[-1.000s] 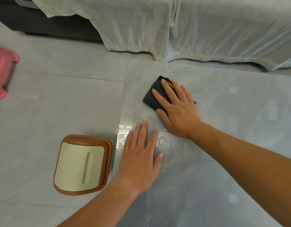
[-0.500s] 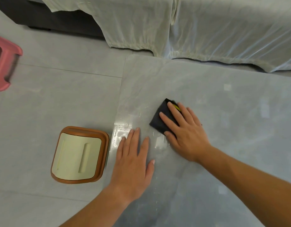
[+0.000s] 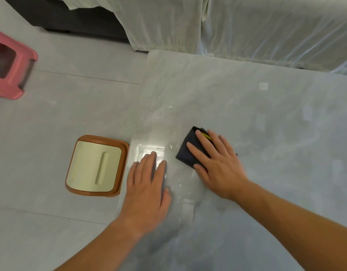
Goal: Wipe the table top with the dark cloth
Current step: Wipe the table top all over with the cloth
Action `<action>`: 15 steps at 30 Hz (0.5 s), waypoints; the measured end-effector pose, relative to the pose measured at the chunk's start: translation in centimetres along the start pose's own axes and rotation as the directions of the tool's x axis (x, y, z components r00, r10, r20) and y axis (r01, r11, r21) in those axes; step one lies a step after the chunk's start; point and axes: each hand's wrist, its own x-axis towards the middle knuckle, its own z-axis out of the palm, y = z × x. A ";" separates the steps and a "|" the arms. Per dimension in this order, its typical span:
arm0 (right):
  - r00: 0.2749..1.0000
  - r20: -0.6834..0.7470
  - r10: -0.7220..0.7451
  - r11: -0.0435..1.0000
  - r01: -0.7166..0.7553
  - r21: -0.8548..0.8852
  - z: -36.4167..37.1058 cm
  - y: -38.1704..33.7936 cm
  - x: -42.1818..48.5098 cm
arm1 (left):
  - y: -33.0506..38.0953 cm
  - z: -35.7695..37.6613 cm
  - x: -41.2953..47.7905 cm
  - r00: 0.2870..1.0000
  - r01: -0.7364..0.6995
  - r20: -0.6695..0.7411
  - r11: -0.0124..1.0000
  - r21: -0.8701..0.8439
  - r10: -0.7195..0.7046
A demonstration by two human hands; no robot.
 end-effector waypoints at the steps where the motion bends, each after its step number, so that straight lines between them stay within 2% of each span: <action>1: 0.998 -0.021 0.056 0.998 -0.055 0.014 0.0 0.4 0.9 | 0.1 0.3 -0.7 1.000 0.007 0.000 1.000 0.004 -0.007; 4: 0.942 -0.071 0.329 0.941 -0.321 0.105 -0.2 -0.3 3.5 | 0.3 1.1 -2.5 0.999 0.042 -0.024 0.999 -0.017 -0.042; 5: 0.927 -0.077 0.367 0.927 -0.358 0.107 0.0 -1.3 3.4 | 0.4 1.3 -3.0 0.998 0.056 -0.028 0.998 -0.039 -0.057; 7: 0.943 -0.088 0.320 0.947 -0.315 0.068 0.7 -3.5 1.4 | 0.5 1.5 -3.9 0.995 0.084 -0.037 0.992 -0.091 -0.088; 10: 0.996 -0.043 0.076 0.997 -0.075 0.029 1.8 -6.0 -4.2 | 0.3 1.8 -5.0 0.995 0.086 -0.036 0.990 -0.114 -0.091; 12: 0.998 0.013 -0.054 0.999 0.054 0.003 2.0 -5.7 -6.3 | 0.1 2.1 -5.7 0.997 0.073 -0.018 0.994 -0.083 -0.074; 13: 0.997 0.019 -0.074 0.997 0.075 -0.010 2.0 -5.0 -6.1 | 0.0 2.3 -6.0 0.998 0.065 -0.006 0.996 -0.062 -0.066; 15: 0.998 -0.024 0.054 0.999 -0.054 -0.005 1.7 -3.7 -4.0 | -0.1 2.7 -6.6 0.998 0.054 0.026 0.999 -0.010 -0.054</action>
